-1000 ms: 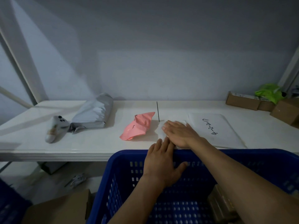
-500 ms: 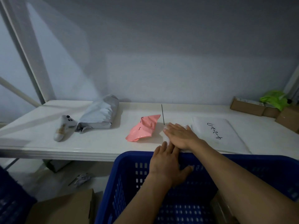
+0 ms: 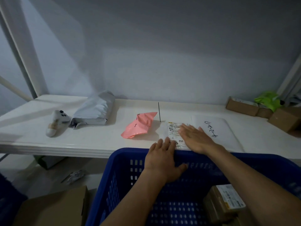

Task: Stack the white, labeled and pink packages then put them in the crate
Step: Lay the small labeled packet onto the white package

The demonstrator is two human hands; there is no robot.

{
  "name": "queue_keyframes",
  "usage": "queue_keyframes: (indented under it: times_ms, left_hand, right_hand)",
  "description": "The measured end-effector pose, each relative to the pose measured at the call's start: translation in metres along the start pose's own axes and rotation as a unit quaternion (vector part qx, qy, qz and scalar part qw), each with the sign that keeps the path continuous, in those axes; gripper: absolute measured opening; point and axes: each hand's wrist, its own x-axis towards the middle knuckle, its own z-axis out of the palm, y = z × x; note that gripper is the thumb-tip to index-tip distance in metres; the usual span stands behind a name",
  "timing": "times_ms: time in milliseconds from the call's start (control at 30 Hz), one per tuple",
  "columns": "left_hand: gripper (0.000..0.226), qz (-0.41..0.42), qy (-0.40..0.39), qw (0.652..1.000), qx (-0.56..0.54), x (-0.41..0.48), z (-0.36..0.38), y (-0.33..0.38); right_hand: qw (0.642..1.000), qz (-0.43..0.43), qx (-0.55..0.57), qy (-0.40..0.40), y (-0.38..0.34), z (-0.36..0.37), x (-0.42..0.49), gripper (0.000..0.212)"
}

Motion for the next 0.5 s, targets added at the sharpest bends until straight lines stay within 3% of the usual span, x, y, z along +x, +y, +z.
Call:
queue_keyframes:
  times_ms: [200, 333, 500]
  left_hand:
    - [0.096, 0.000, -0.002, 1.000, -0.002, 0.000, -0.002, -0.002]
    - [0.097, 0.005, -0.003, 1.000, -0.010, 0.001, -0.001, -0.003]
    - [0.099, 0.001, 0.001, 1.000, -0.013, 0.001, 0.000, -0.002]
  right_hand:
    - [1.000, 0.022, 0.010, 0.021, 0.006, -0.006, 0.000, 0.060]
    - [0.996, -0.081, 0.010, 0.028, -0.013, 0.013, -0.061, 0.058]
    - [0.996, -0.070, -0.040, 0.040, 0.006, 0.019, -0.094, 0.083]
